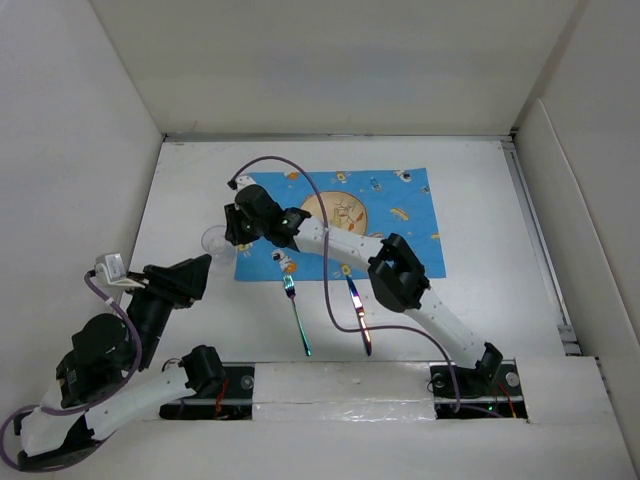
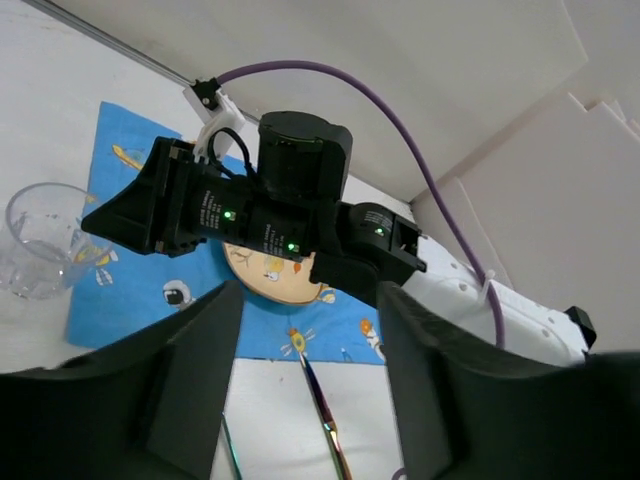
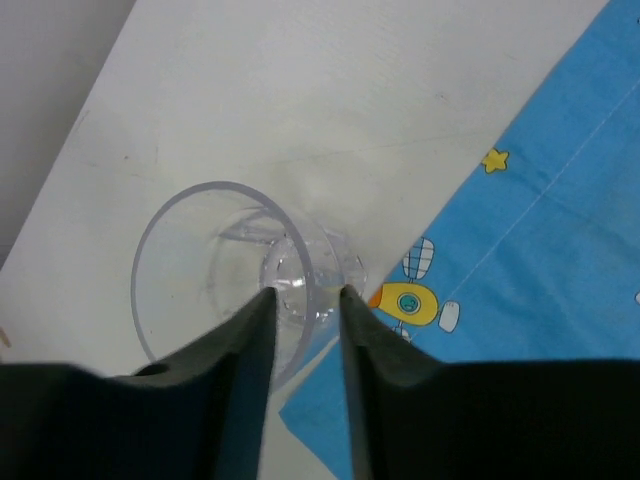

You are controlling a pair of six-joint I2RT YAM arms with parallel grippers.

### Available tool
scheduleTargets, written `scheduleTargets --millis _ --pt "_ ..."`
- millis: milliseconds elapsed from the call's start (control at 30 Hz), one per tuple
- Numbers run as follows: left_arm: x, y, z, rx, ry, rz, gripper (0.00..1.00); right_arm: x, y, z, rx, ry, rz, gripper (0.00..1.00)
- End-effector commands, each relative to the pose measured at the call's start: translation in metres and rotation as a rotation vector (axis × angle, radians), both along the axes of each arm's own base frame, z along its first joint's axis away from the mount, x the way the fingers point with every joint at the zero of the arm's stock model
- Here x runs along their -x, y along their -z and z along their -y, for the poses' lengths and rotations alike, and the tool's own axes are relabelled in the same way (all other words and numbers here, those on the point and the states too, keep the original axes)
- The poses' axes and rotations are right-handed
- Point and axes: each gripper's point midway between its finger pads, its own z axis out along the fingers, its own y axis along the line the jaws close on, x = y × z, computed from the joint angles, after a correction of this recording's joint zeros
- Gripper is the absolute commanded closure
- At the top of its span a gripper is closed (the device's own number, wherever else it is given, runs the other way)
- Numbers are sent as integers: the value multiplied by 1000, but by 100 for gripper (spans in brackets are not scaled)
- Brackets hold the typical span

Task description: Set the dinner table for one person

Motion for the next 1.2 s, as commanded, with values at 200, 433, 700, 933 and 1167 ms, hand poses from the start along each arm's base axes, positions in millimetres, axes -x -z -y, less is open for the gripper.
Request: scheduleTargets --millis 200,433,700,933,1167 --pt "-3 -5 -6 11 -42 -14 100 10 -63 -19 -370 -22 -93 100" --pt "-7 5 -7 -31 -82 -56 100 -28 -189 50 -594 65 73 100" --pt "-14 9 21 -137 -27 -67 100 -129 -178 266 -393 443 214 100" --pt "-24 22 42 -259 -15 -107 88 -173 -126 440 -35 777 210 100" --pt "-28 29 46 -299 -30 -131 70 -189 -86 503 118 888 105 100"
